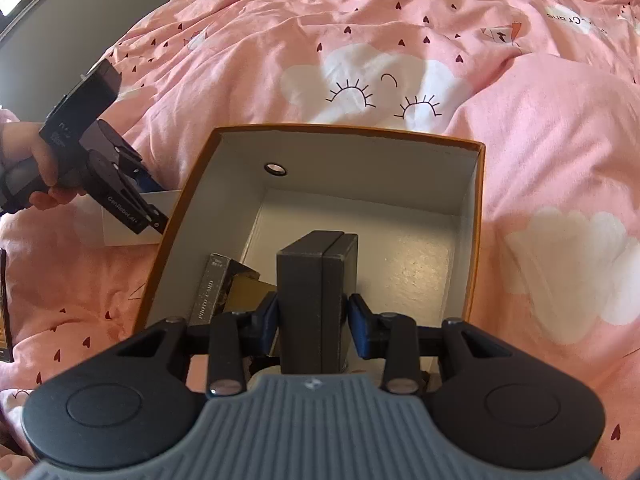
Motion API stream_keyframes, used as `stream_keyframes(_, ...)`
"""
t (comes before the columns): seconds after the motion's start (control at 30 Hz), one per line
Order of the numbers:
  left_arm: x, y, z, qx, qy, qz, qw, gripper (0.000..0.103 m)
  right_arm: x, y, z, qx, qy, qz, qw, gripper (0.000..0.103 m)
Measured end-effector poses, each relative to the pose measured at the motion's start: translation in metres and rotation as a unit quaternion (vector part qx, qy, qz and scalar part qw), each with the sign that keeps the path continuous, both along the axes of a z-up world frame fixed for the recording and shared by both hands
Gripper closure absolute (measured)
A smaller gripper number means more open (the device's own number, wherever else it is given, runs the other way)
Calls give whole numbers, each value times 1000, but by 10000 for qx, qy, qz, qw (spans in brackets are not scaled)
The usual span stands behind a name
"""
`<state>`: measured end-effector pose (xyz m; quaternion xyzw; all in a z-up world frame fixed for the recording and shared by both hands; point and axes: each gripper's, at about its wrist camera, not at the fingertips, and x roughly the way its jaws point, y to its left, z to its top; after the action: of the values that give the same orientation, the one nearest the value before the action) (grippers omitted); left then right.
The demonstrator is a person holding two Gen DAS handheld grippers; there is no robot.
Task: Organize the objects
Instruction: 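Grasp the long white box with the left gripper while the right carries the dark box over the orange box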
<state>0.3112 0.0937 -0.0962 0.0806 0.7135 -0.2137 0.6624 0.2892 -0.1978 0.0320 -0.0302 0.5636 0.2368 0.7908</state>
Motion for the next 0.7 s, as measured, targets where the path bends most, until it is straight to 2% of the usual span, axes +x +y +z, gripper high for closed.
stream_keyframes(0.17, -26, -3, 25, 70, -371, -81, 9993, 65, -2, -11, -12, 78, 43, -122, 9999, 64)
stream_keyframes(0.27, -50, -11, 44, 242, -907, -188, 9954, 71, -7, -17, -14, 178, 9, -211, 9996, 64)
stream_keyframes(0.37, -68, -21, 63, 311, -1445, -351, 9884, 72, -13, -20, -12, 232, -76, -212, 9995, 64)
stream_keyframes(0.53, -89, -55, 112, 622, -2364, -925, 9653, 72, -24, -25, -4, 277, -214, -173, 9992, 64)
stream_keyframes(0.63, -105, -76, 139, 774, -2850, -1312, 9463, 72, -31, -29, 4, 315, -338, -186, 9988, 64)
stream_keyframes(0.7, -111, -96, 149, 803, -3179, -1621, 9307, 72, -36, -31, 9, 319, -413, -180, 9985, 64)
